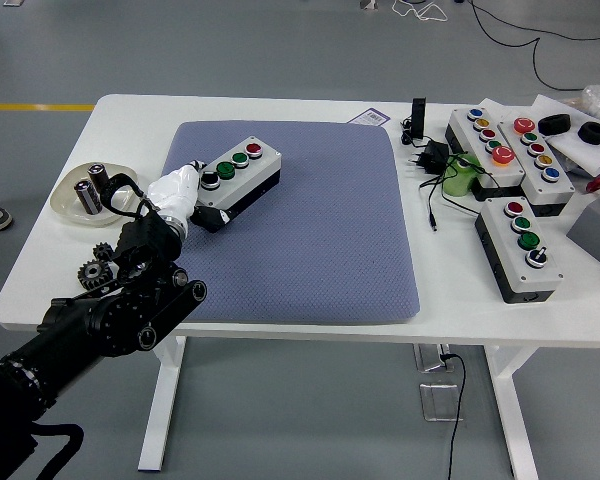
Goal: Pick up the button,place it on the desk,press the button,press the button
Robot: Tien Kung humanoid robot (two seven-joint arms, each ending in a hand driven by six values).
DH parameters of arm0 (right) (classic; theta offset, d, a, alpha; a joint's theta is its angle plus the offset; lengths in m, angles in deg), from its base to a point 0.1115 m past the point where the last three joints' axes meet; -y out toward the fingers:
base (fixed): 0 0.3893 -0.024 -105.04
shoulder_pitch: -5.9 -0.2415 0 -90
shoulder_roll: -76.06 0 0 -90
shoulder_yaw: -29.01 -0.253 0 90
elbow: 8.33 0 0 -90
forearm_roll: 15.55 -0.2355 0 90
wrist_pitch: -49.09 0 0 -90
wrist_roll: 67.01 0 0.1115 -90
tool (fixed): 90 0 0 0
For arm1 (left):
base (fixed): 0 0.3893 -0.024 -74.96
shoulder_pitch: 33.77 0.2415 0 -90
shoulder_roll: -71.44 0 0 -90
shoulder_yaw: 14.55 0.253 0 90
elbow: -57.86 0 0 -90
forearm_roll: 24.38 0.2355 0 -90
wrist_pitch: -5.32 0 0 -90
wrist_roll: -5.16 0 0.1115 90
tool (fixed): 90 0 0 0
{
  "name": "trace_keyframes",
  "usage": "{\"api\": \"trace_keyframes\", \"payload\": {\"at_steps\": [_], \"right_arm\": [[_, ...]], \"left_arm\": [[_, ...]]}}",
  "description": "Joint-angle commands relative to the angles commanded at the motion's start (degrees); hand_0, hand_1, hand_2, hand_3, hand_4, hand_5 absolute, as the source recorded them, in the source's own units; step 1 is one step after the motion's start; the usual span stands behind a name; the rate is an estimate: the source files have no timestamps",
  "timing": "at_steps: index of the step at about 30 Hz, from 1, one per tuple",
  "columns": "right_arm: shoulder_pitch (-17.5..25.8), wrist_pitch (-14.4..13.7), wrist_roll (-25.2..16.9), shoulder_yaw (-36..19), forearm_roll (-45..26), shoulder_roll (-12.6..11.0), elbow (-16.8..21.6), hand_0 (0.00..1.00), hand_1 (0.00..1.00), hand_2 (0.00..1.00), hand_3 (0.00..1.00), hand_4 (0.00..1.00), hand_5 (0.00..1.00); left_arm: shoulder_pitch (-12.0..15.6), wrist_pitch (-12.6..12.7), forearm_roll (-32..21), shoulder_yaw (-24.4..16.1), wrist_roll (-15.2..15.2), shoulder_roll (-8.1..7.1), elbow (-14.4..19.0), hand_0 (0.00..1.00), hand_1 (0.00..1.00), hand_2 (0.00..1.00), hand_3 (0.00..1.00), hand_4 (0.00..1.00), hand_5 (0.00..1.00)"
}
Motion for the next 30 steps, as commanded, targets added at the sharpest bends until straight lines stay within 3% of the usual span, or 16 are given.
{"api": "trace_keyframes", "payload": {"at_steps": [2,10,14,19,22,25,30], "right_arm": [[-0.02,-0.01,0.01,0.01,0.03,0.01,0.00,0.637,0.528,0.545,0.633,0.238,0.244],[-0.06,-0.05,-0.01,0.29,-0.28,0.06,0.00,0.637,0.527,0.545,0.633,0.238,0.245],[-0.09,-0.05,0.08,0.19,-0.17,0.11,0.00,0.637,0.527,0.545,0.634,0.238,0.245],[-0.14,0.02,0.40,-0.86,1.01,0.14,0.00,0.637,0.527,0.545,0.634,0.238,0.245],[-0.11,0.03,0.51,-0.97,1.15,0.15,0.00,0.638,0.527,0.545,0.633,0.238,0.244],[-0.05,0.04,0.59,-0.96,1.25,0.17,0.00,0.638,0.527,0.545,0.633,0.238,0.244],[-0.02,0.07,0.75,-0.99,1.47,0.20,0.00,0.638,0.527,0.545,0.633,0.237,0.244]], "left_arm": [[0.06,0.51,-1.00,0.04,-1.84,-0.18,-0.30,0.040,0.122,0.139,0.246,0.461,0.002],[0.35,1.84,-4.74,-0.06,-8.79,-0.98,-1.05,0.035,0.111,0.132,0.243,0.438,0.002],[0.36,0.42,-6.93,0.26,-13.84,-1.88,-1.13,0.036,0.107,0.128,0.238,0.410,0.002],[0.00,-5.03,-10.00,0.42,-22.96,-3.80,-1.36,0.036,0.107,0.128,0.238,0.410,0.002],[-0.32,-10.66,-12.24,-0.19,-29.91,-5.20,-1.70,0.035,0.107,0.126,0.234,0.400,0.002],[-0.56,-14.37,-13.52,-0.43,-35.04,-6.00,-2.06,0.035,0.107,0.126,0.234,0.400,0.002],[-0.69,-18.72,-14.60,0.63,-39.69,-7.11,-2.06,0.033,0.108,0.127,0.225,0.399,0.002]]}}
